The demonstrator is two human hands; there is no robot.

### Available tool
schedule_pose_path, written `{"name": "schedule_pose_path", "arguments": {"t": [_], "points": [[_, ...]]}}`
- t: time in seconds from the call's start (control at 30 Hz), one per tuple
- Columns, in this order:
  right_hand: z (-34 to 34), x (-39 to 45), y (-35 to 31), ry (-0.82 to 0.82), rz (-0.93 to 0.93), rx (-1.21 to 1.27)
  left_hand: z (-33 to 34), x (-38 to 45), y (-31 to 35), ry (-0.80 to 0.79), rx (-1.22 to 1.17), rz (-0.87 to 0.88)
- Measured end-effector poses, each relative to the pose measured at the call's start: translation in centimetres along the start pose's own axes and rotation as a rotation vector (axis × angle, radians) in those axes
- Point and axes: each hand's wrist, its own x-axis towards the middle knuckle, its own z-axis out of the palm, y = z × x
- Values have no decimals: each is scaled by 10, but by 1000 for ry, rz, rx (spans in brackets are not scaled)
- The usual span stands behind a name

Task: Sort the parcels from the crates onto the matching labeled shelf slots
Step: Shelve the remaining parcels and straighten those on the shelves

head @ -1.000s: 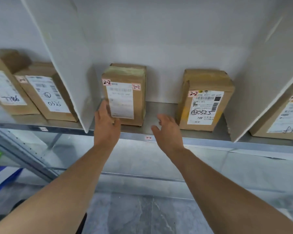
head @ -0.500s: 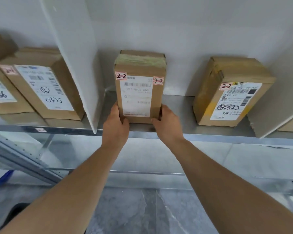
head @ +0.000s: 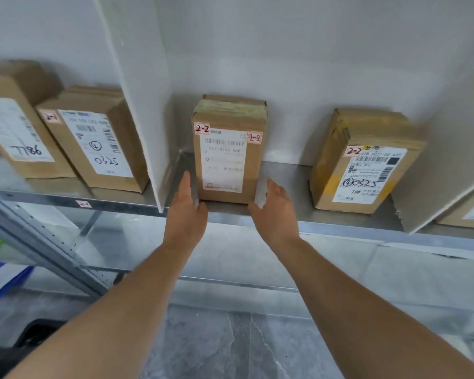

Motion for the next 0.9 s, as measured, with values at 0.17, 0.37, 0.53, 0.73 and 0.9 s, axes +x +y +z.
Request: {"name": "schedule_pose_path", "arguments": {"t": [0.17,0.37,0.53,0.73,0.9], "points": [[-4,-48,-10,74,-62,-14,-14,-48,-6,70,116,0],[11,-85,-53,-82,-282,-66,-63,-87,-23,228,188,-40],[36,-98,-102,-142,-391,-73,-116,-76,-46,292,147,-60],[86,-74,-158,-142,-326,-44,-167,-16,-82,263,73,-34],[125,-37,-189,-102,-79,66,-195,49,-100,168,9,30]]}}
